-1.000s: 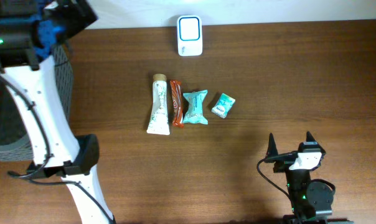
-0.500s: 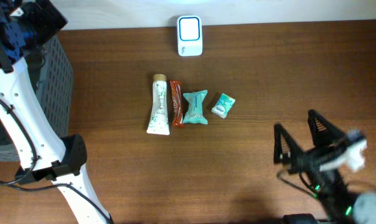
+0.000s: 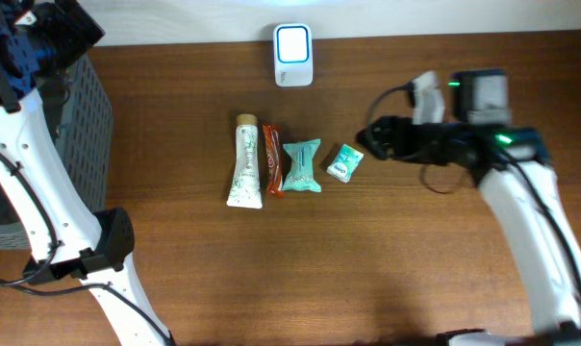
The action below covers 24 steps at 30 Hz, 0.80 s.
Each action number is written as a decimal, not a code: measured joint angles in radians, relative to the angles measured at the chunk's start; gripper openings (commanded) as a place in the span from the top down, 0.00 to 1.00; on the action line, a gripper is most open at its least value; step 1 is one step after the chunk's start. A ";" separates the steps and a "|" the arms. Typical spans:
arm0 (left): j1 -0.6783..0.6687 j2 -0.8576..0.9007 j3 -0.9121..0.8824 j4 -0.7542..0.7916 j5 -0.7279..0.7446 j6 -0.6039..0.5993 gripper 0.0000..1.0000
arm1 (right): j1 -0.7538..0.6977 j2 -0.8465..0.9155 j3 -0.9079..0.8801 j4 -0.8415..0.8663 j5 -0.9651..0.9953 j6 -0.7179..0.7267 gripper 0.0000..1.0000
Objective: Scan the item barcode
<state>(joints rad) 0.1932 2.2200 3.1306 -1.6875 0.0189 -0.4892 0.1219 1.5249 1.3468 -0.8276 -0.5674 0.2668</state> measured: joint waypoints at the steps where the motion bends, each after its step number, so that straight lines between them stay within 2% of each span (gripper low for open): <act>1: 0.000 0.000 0.000 0.001 0.000 0.000 0.01 | 0.042 0.058 0.000 0.038 0.053 0.040 0.44; 8: 0.000 0.000 0.000 0.000 0.000 0.000 0.01 | 0.181 0.314 0.001 0.145 0.381 0.332 0.47; 10: 0.000 0.000 0.000 0.000 0.000 0.000 0.01 | 0.214 0.367 0.001 0.169 0.443 0.364 0.56; 12: 0.000 0.000 0.000 0.000 0.000 0.000 0.01 | 0.235 0.382 0.001 0.196 0.486 0.381 0.58; 18: 0.000 0.000 0.000 0.000 0.000 0.000 0.01 | 0.267 0.394 0.002 0.217 0.640 0.414 0.59; 24: 0.000 0.000 0.000 0.000 0.000 0.000 0.01 | 0.302 0.471 0.003 0.250 0.702 0.423 0.60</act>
<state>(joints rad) 0.1932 2.2200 3.1306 -1.6875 0.0189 -0.4892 0.4236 1.9961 1.3499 -0.5777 0.1341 0.6895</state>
